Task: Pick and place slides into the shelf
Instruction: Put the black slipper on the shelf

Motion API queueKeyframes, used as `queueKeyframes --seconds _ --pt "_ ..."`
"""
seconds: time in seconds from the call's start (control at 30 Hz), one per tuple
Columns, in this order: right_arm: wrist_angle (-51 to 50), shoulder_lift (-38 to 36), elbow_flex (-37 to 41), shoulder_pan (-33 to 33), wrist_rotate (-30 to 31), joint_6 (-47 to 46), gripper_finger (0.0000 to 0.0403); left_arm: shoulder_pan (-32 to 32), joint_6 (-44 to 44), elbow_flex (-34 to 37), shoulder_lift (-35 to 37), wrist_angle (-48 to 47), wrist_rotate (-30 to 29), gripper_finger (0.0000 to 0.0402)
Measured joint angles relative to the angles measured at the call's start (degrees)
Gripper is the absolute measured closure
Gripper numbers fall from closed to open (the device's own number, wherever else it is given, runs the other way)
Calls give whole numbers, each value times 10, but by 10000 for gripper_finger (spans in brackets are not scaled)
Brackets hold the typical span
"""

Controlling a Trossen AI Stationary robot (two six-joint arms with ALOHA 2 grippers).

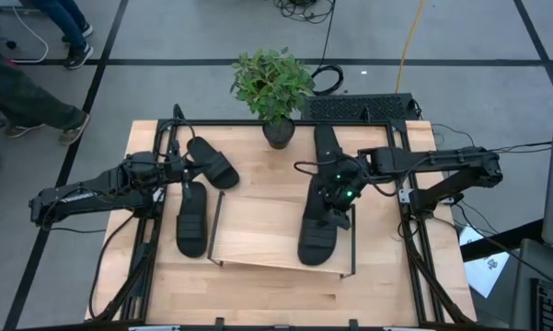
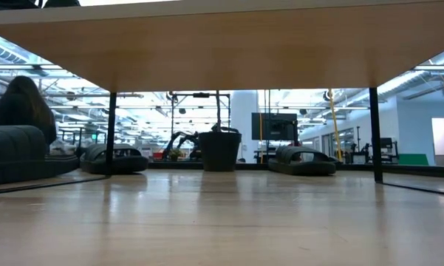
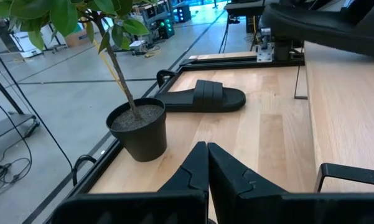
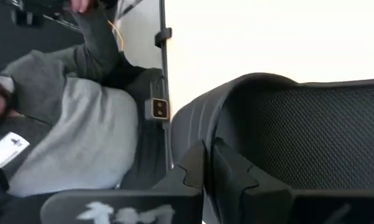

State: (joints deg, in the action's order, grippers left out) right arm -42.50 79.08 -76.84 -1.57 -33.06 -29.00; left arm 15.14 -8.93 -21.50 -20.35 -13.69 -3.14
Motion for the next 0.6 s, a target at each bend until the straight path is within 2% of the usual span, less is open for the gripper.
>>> queueKeyframes --seconds 0.23,0.4,0.6 --pt "70 -22 1 -12 -15 -87 397 0 0 0 0 -1 0 396" --pt "55 -35 1 -30 31 -109 398 0 -1 0 0 -3 0 396" --pt "54 -30 1 -63 45 -123 398 0 0 0 0 -3 0 396"
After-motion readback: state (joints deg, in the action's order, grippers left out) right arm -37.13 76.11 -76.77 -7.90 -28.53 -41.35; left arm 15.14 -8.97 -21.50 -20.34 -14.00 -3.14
